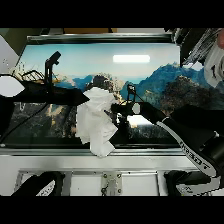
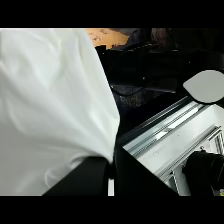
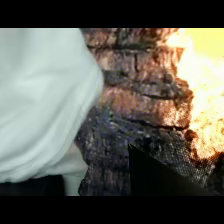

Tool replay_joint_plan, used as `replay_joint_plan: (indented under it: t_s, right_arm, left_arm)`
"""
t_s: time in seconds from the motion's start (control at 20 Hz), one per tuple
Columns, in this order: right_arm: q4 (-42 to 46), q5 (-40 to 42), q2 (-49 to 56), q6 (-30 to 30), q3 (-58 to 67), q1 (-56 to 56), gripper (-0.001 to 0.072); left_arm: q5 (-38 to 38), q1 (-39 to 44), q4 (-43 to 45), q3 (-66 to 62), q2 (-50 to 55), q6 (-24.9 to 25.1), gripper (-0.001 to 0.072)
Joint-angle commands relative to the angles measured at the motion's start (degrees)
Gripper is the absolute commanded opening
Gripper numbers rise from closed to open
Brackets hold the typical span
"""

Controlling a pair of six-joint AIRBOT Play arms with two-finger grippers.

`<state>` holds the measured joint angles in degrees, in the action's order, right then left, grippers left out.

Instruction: Fold the clothes and pants, and hang the long-sleeved shirts on hangers.

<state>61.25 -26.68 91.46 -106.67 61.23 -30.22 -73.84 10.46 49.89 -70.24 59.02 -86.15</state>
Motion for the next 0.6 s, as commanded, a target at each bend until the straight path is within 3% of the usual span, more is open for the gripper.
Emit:
replay_joint_plan:
  t_s: [0.0,0.05,0.25,0.4,0.55]
  right_arm:
    - [2.9,0.8,0.1,-6.7,0.0,-0.1,0.0309]
    - [2.9,0.7,0.0,-5.6,0.0,-0.1,0.0013]
    - [8.0,-1.9,-6.1,-0.7,0.9,0.6,0.0010]
    - [21.1,-16.8,-18.0,2.1,7.9,4.0,0.0010]
    - [22.1,-30.9,-31.2,7.6,21.6,7.4,0.0010]
  left_arm:
    - [-0.1,0.9,0.0,0.0,-4.1,-2.2,0.0015]
    - [-0.1,1.4,0.0,0.0,-4.7,-2.4,0.0015]
    - [0.9,3.3,-0.1,-0.3,-6.9,-3.4,0.0015]
    - [2.8,1.0,-2.1,-8.0,-8.2,-3.9,0.0015]
    - [7.0,-0.3,-14.9,-19.9,-8.0,-3.8,0.0015]
